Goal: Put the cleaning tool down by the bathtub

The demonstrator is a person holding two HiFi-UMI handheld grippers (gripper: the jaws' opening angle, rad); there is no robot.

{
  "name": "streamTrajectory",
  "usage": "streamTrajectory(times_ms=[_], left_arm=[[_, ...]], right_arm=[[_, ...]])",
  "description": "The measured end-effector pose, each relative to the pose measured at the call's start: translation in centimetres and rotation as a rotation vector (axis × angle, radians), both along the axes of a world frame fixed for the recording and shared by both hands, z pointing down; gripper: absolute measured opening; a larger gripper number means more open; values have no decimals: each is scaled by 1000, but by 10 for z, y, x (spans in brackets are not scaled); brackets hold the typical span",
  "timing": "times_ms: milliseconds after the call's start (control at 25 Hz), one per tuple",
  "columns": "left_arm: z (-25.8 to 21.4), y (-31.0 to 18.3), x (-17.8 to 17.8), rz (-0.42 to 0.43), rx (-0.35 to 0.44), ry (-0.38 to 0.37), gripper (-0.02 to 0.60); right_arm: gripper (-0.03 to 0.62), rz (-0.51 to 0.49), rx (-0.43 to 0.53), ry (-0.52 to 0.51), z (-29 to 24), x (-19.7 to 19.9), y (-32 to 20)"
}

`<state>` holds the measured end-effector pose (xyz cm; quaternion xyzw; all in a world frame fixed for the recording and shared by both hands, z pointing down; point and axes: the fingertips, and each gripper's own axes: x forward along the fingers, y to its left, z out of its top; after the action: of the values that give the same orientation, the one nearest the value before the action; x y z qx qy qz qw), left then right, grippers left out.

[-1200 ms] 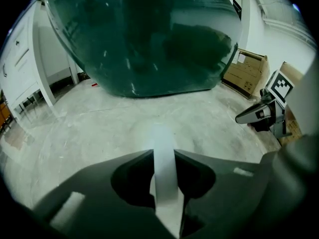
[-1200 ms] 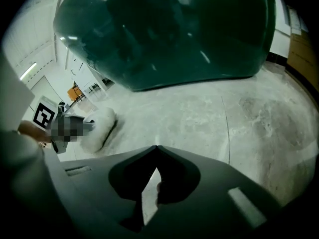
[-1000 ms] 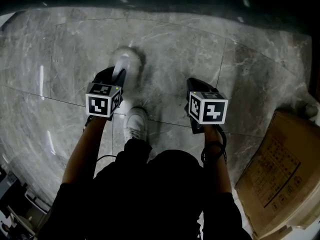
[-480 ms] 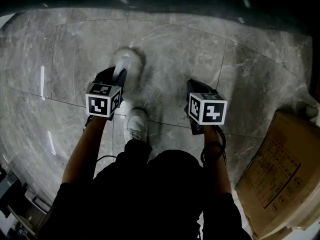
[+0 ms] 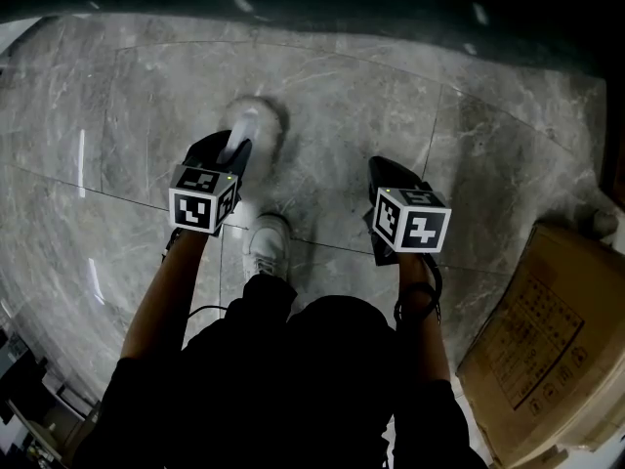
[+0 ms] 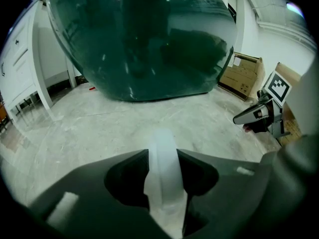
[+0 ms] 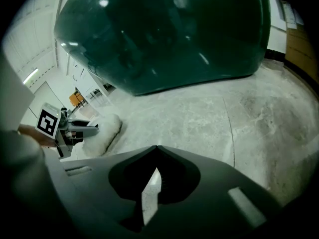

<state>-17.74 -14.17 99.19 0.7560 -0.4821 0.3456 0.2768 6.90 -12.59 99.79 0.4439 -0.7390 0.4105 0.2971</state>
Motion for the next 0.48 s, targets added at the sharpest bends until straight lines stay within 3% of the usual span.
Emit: streamTrajectory(times_ms=[480], left_arm=[[-28,3,5,48,41,11,190]], right_arm=[[23,-44,85,15,-32,-12,-3]])
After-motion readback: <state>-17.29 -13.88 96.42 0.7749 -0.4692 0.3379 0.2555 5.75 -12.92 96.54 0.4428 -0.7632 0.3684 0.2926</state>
